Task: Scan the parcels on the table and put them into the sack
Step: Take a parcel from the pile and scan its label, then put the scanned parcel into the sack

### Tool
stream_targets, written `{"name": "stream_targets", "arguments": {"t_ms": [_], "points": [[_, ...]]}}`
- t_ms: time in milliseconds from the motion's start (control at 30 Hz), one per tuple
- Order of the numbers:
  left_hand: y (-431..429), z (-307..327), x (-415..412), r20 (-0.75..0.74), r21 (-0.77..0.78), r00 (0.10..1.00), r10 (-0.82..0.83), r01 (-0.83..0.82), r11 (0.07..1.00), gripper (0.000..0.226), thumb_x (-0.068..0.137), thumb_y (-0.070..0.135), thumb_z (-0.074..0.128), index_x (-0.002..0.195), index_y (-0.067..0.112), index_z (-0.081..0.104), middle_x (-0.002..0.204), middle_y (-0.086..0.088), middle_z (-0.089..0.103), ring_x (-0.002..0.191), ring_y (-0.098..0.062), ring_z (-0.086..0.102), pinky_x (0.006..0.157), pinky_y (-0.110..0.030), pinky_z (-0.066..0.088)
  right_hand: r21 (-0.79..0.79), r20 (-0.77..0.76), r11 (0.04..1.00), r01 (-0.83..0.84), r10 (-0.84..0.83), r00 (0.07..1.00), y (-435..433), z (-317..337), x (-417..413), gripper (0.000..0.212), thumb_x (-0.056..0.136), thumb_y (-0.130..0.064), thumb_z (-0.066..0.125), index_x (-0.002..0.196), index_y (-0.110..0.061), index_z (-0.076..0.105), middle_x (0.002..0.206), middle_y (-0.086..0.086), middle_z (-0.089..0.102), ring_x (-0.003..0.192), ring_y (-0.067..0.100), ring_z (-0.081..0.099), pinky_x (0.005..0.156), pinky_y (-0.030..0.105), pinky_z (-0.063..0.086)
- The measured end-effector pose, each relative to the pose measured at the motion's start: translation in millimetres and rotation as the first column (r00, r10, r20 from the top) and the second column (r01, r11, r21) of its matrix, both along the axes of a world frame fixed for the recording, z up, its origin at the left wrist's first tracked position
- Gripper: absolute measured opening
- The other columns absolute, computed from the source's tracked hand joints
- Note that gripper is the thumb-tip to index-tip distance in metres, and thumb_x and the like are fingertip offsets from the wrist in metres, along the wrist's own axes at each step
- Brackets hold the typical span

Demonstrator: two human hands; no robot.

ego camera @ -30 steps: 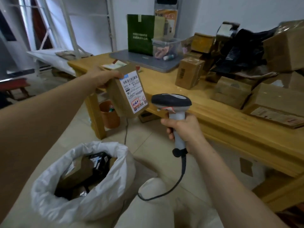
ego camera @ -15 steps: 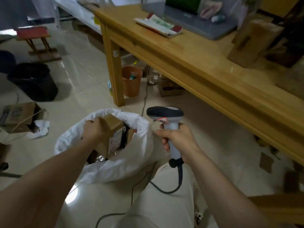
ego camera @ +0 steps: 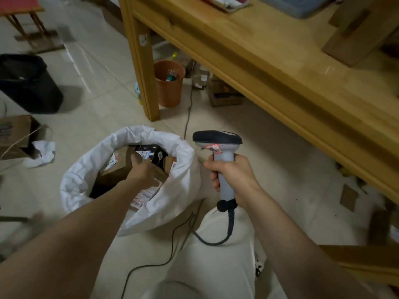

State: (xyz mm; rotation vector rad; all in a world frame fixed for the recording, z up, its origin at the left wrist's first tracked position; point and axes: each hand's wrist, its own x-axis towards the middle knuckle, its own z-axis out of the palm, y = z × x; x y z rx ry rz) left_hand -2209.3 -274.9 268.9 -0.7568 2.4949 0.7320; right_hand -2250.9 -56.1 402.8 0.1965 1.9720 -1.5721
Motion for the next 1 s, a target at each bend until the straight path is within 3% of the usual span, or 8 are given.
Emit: {"name": "stream_targets", "arguments": {"t_ms": [100,200,333,533,667,867,933,1000], "points": [[22.0,17.9,-23.7,-0.214,-0.027,0.976,0.05,-0.057,0.998,0.058,0.085,0.029,0.067,0.135,0.009,0.047,0.154,-0.018,0.015,0.14,-0.038,0.021,0.109,-0.04,0.03,-0.047,0.004,0.996,0.07,-0.07,0.998,12.0,7.5,-5.7,0.006,0.082,-0.005,0.069,0.081,-0.004,0.063,0.056,0.008,0.056,0.043,0.016,0.05,0.045,0.025,0.045],[49.4,58.2,-49.2,-0.376,-0.013,0.926,0.029,-0.036,0.999,0.068,0.086,0.029,0.067,0.145,0.011,0.037,0.156,-0.017,0.015,0.139,-0.035,0.028,0.106,-0.04,0.034,-0.123,-0.005,0.982,0.14,-0.141,0.99,33.1,24.0,-11.6,0.007,0.083,-0.006,0.069,0.084,-0.006,0.062,0.056,0.008,0.057,0.044,0.017,0.05,0.046,0.026,0.043],[95.1,116.3,-90.4,-0.705,-0.088,0.708,-0.048,-0.021,0.996,0.062,0.085,0.022,0.067,0.141,0.01,0.043,0.143,-0.013,0.035,0.129,-0.028,0.04,0.102,-0.034,0.038,-0.205,-0.075,0.953,0.225,-0.244,0.967,60.1,52.1,-18.9,0.008,0.083,-0.006,0.069,0.085,-0.004,0.061,0.053,0.006,0.056,0.043,0.016,0.049,0.044,0.025,0.041],[186.2,213.8,-159.2,-0.854,-0.164,0.48,-0.202,0.121,0.979,0.059,0.086,0.027,0.064,0.14,0.014,0.044,0.136,-0.011,0.04,0.126,-0.026,0.04,0.102,-0.036,0.039,-0.321,-0.188,0.88,0.35,-0.422,0.887,126.5,113.3,-34.4,0.007,0.085,-0.005,0.066,0.084,-0.006,0.059,0.053,0.005,0.054,0.041,0.016,0.048,0.042,0.024,0.041],[239.9,260.5,-216.6,-0.857,-0.121,0.48,-0.187,0.166,0.979,0.076,0.083,0.036,0.07,0.146,0.011,0.034,0.144,-0.011,0.037,0.134,-0.026,0.035,0.11,-0.036,0.033,-0.357,-0.212,0.837,0.414,-0.505,0.837,166.3,135.8,-49.2,0.006,0.084,-0.006,0.066,0.085,-0.008,0.061,0.057,0.005,0.055,0.043,0.015,0.049,0.044,0.024,0.043],[293.6,305.9,-306.3,-0.811,0.031,0.579,-0.086,0.189,0.981,0.119,0.071,0.051,0.078,0.153,0.009,0.003,0.158,-0.015,0.014,0.145,-0.032,0.016,0.117,-0.046,0.022,-0.412,-0.185,0.8,0.437,-0.543,0.819,204.7,144.0,-77.9,0.006,0.084,-0.006,0.067,0.083,-0.009,0.061,0.055,0.004,0.054,0.043,0.015,0.048,0.044,0.025,0.041],[304.3,313.0,-328.9,-0.805,0.045,0.591,-0.055,0.154,0.987,0.126,0.069,0.054,0.078,0.153,0.009,-0.005,0.159,-0.016,0.007,0.146,-0.033,0.009,0.118,-0.046,0.019,-0.421,-0.178,0.793,0.44,-0.548,0.817,211.7,142.9,-86.5,0.006,0.084,-0.005,0.067,0.082,-0.008,0.061,0.054,0.004,0.054,0.042,0.015,0.047,0.044,0.024,0.04],[307.3,315.8,-346.0,-0.799,0.049,0.601,-0.025,0.107,0.993,0.127,0.069,0.054,0.079,0.153,0.008,-0.005,0.158,-0.017,0.011,0.145,-0.035,0.013,0.117,-0.047,0.022,-0.431,-0.17,0.786,0.443,-0.553,0.815,216.6,141.1,-92.6,0.006,0.084,-0.005,0.066,0.083,-0.007,0.061,0.053,0.005,0.053,0.041,0.015,0.047,0.042,0.023,0.039]]}}
